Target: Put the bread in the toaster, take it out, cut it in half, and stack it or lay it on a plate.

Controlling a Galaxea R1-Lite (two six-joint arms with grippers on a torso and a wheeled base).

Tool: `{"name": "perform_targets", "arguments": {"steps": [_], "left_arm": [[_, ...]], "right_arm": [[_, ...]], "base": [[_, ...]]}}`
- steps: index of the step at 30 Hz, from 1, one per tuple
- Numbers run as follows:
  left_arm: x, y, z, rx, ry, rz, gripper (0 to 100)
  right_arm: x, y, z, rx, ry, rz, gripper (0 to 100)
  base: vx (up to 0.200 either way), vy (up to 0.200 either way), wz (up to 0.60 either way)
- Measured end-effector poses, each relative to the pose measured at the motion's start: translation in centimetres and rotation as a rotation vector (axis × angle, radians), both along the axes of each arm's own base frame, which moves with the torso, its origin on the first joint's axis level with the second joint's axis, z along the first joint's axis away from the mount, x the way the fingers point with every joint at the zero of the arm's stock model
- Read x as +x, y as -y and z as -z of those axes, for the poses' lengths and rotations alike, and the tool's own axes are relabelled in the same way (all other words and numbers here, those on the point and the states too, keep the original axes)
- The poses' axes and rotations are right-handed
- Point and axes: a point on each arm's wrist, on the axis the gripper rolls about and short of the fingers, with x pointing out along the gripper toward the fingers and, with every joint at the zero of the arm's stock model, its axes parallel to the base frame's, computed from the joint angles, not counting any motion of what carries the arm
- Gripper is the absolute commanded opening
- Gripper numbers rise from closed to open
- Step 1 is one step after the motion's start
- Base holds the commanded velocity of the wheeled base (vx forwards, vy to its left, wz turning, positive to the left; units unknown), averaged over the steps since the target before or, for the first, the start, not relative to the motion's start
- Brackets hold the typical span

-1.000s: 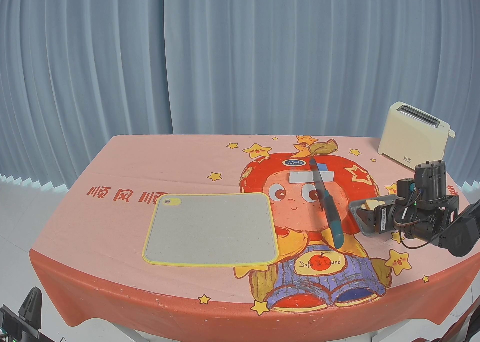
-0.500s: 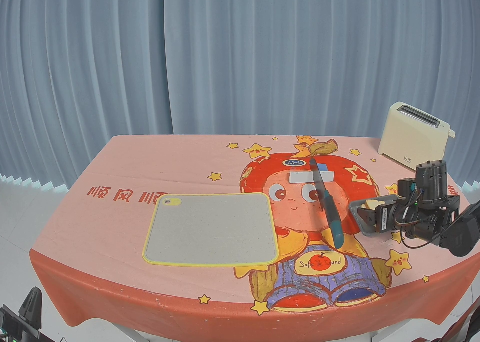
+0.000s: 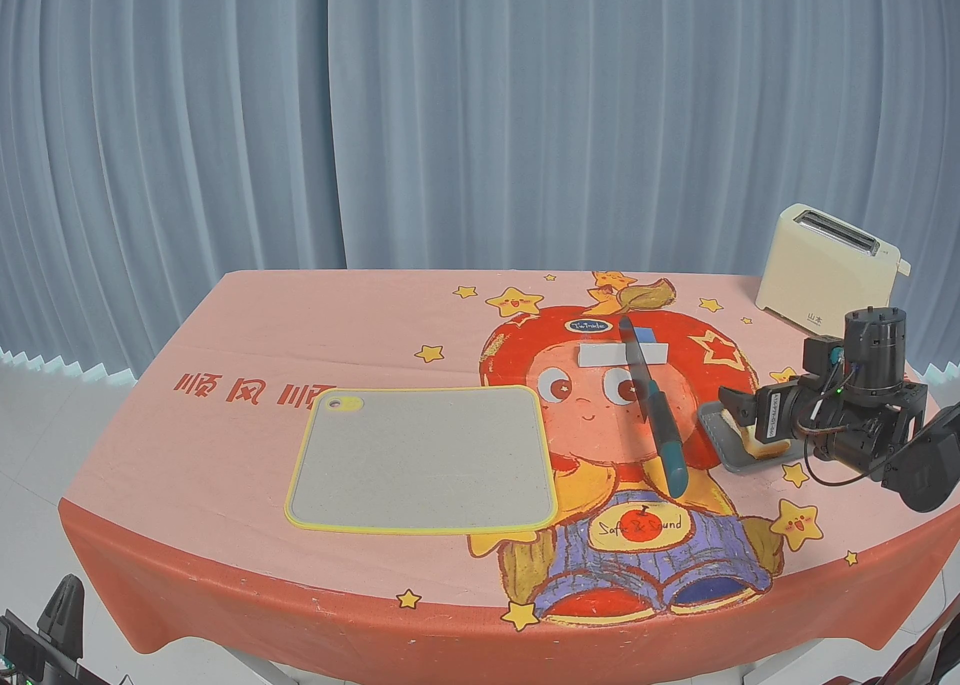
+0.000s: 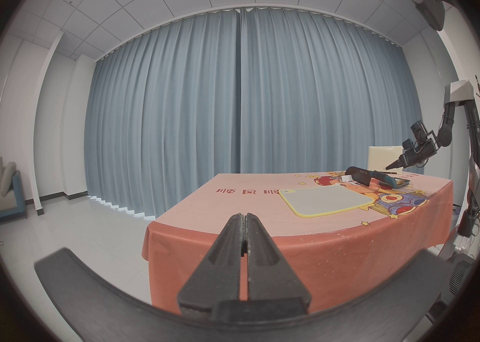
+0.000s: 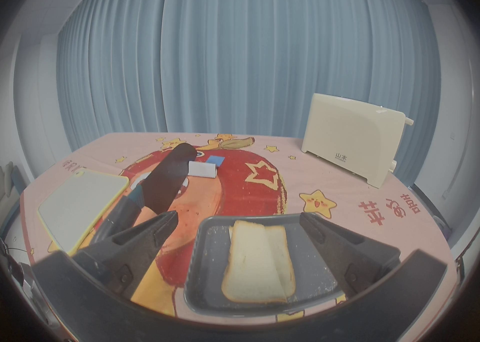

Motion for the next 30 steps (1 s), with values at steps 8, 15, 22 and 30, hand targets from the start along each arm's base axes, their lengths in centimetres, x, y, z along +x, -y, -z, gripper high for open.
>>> {"name": "perform_targets", "arguments": {"steps": [8,15,22,30], "left_arm": [[0.0,0.0,0.0,0.000,0.000,-0.001,0],[0.0,0.0,0.0,0.000,0.000,0.000,0],[0.0,0.0,0.0,0.000,0.000,0.000,0],[0.0,0.0,0.0,0.000,0.000,0.000,0]], "right_arm": [[0.1,0.2,-0.4,0.016,0.092,0.007,100],[-0.2,0.5,-0.7,0.007,0.103,0.009,100],[-0.3,1.1,-1.3,-0.009,0.129,0.017,100],[-0.2,1.7,-2.3,-0.004,0.220,0.035,100]], "base": [[0.000,0.000,0.00],[0.000,0.000,0.00],[0.000,0.000,0.00],[0.000,0.000,0.00]]}}
